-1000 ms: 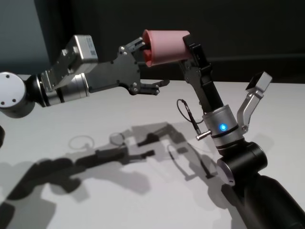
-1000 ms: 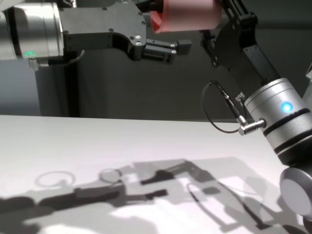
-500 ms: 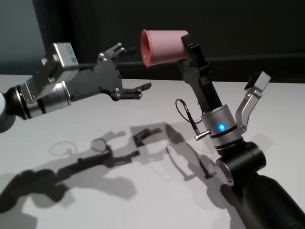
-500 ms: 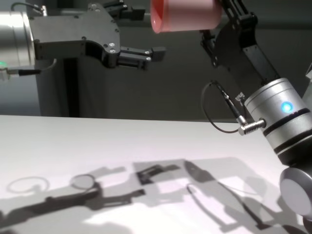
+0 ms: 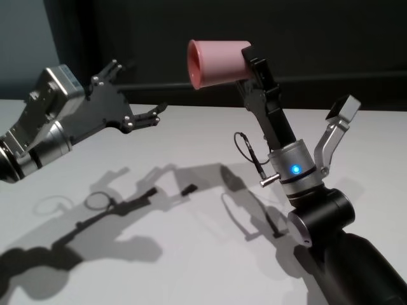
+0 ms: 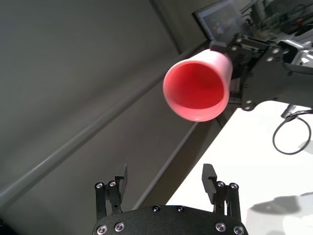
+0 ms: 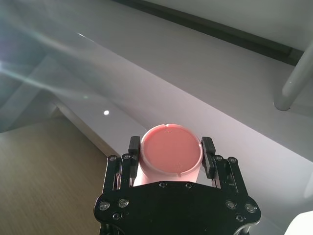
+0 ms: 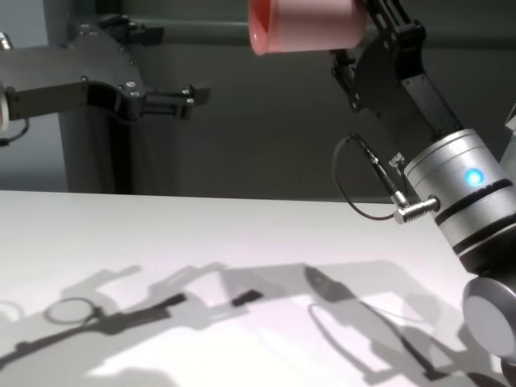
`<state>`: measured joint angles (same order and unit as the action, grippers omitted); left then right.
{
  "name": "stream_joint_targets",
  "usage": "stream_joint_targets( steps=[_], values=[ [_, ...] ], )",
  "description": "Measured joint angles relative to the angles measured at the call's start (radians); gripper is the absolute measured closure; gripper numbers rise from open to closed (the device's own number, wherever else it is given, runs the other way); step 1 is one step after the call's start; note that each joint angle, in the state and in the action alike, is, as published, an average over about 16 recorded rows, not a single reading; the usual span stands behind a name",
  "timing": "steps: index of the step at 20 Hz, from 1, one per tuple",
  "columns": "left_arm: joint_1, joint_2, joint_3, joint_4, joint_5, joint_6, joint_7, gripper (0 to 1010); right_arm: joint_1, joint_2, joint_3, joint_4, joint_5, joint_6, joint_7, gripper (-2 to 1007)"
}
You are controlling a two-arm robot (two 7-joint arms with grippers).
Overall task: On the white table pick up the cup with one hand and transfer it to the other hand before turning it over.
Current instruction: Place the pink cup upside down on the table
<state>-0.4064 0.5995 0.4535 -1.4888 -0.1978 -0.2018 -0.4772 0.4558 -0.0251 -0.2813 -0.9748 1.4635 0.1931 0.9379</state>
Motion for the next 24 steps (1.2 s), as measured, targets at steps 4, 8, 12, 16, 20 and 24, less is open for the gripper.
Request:
stream_joint_targets(
  steps=[4, 8, 12, 16, 20, 24],
  values=[
    [0.058, -0.009, -0.044, -0.035, 0.021, 0.049, 0.099, 9, 0.000, 0.000, 0.000, 0.000, 0.000, 0.000, 0.000, 273],
    [0.111, -0.029, -0.088, -0.061, 0.023, 0.098, 0.180, 9, 0.000, 0.000, 0.000, 0.000, 0.000, 0.000, 0.000, 273],
    [0.165, -0.058, -0.135, -0.079, -0.002, 0.142, 0.238, 9, 0.000, 0.000, 0.000, 0.000, 0.000, 0.000, 0.000, 272],
    [0.218, -0.088, -0.178, -0.093, -0.039, 0.174, 0.273, 9, 0.000, 0.000, 0.000, 0.000, 0.000, 0.000, 0.000, 273],
    [0.271, -0.114, -0.214, -0.109, -0.073, 0.193, 0.298, 9, 0.000, 0.000, 0.000, 0.000, 0.000, 0.000, 0.000, 273],
    [0.321, -0.133, -0.240, -0.126, -0.090, 0.201, 0.316, 9, 0.000, 0.000, 0.000, 0.000, 0.000, 0.000, 0.000, 273]
  ],
)
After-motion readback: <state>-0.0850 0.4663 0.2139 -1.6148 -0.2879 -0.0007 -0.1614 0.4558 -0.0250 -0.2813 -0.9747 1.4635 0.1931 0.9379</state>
